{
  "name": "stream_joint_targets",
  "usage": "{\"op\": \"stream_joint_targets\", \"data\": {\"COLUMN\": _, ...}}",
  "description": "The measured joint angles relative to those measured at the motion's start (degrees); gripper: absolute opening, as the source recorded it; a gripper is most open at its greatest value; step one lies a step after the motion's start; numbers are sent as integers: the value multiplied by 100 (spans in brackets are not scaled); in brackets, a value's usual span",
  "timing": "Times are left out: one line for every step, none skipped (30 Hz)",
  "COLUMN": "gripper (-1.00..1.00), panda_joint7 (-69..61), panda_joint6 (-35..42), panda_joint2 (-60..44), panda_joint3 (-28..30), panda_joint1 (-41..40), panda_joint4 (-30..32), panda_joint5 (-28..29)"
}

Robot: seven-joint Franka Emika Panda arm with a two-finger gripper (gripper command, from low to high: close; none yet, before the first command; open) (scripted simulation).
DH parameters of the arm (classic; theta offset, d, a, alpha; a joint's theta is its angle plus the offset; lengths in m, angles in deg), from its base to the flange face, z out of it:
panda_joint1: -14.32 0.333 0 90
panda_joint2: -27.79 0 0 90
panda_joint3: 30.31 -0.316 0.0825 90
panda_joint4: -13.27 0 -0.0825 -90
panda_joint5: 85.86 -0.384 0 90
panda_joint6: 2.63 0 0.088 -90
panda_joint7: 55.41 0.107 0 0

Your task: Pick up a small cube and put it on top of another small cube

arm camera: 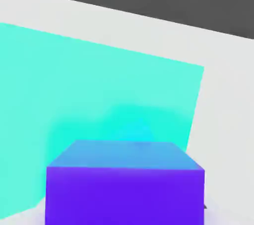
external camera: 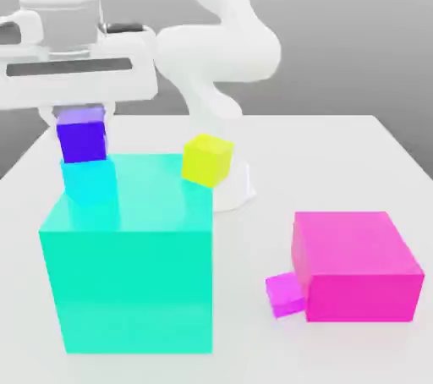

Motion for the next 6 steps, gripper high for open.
{"op": "stream_joint_targets", "data": {"gripper": 100, "panda_joint7": 0, "panda_joint6": 0, "panda_joint2": 0, "panda_joint3": 0, "panda_joint1": 0, "panda_joint4": 0, "panda_joint5": 0}}
{"op": "stream_joint_targets", "data": {"gripper": 100, "panda_joint7": 0, "panda_joint6": 0, "panda_joint2": 0, "panda_joint3": 0, "panda_joint1": 0, "panda_joint4": 0, "panda_joint5": 0}}
{"op": "stream_joint_targets", "data": {"gripper": 100, "panda_joint7": 5, "panda_joint6": -119, "panda_joint2": -39, "panda_joint3": 9, "panda_joint1": -17, "panda_joint4": 80, "panda_joint5": 15}}
{"op": "stream_joint_targets", "data": {"gripper": 100, "panda_joint7": 11, "panda_joint6": -57, "panda_joint2": -15, "panda_joint3": 0, "panda_joint1": -18, "panda_joint4": 38, "panda_joint5": 18}}
{"op": "stream_joint_targets", "data": {"gripper": 100, "panda_joint7": 15, "panda_joint6": 98, "panda_joint2": 38, "panda_joint3": -25, "panda_joint1": -18, "panda_joint4": -66, "panda_joint5": 12}}
{"op": "stream_joint_targets", "data": {"gripper": 100, "panda_joint7": 21, "panda_joint6": 301, "panda_joint2": 105, "panda_joint3": -57, "panda_joint1": -17, "panda_joint4": -201, "panda_joint5": 5}}
